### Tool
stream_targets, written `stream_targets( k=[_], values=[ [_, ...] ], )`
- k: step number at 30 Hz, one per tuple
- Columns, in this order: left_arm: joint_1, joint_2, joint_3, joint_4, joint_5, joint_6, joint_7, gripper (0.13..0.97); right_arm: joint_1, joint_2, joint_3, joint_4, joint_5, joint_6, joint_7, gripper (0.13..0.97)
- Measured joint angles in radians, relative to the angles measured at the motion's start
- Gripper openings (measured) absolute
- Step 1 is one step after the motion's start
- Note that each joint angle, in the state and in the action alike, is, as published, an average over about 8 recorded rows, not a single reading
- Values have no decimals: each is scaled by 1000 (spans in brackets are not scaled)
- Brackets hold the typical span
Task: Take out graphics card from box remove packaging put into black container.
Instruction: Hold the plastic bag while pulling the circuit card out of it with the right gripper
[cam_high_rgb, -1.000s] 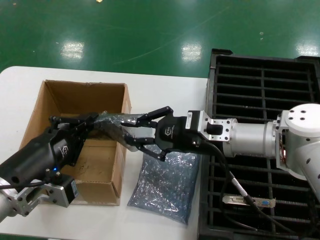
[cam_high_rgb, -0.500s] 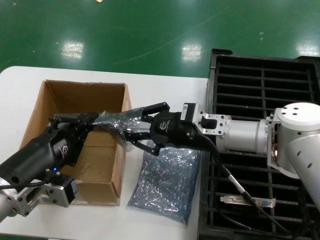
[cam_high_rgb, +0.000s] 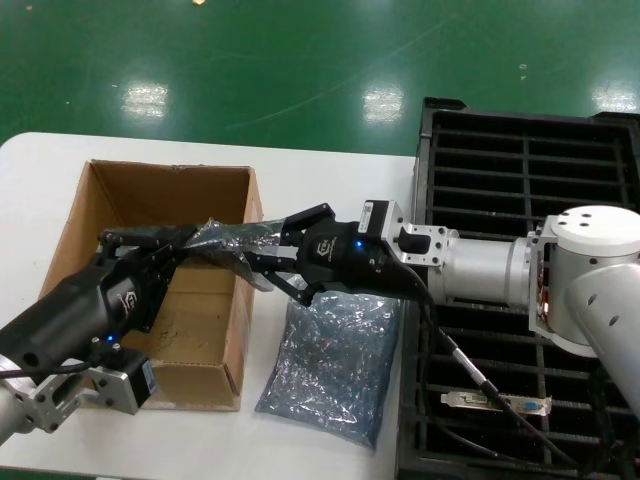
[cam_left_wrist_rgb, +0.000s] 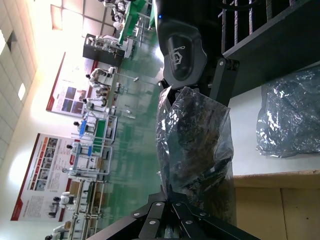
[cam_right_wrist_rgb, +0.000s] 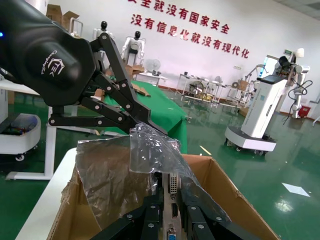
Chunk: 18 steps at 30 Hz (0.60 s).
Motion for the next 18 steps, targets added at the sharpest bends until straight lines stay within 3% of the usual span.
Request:
stream_targets(
  k=[7,18],
  values=[
    [0,0,0,0,0,0,0,139,-28,18,12,64,-9,-6,22,186],
    [0,0,0,0,0,0,0,139,-200,138,44,441,-37,13,123,186]
  ],
)
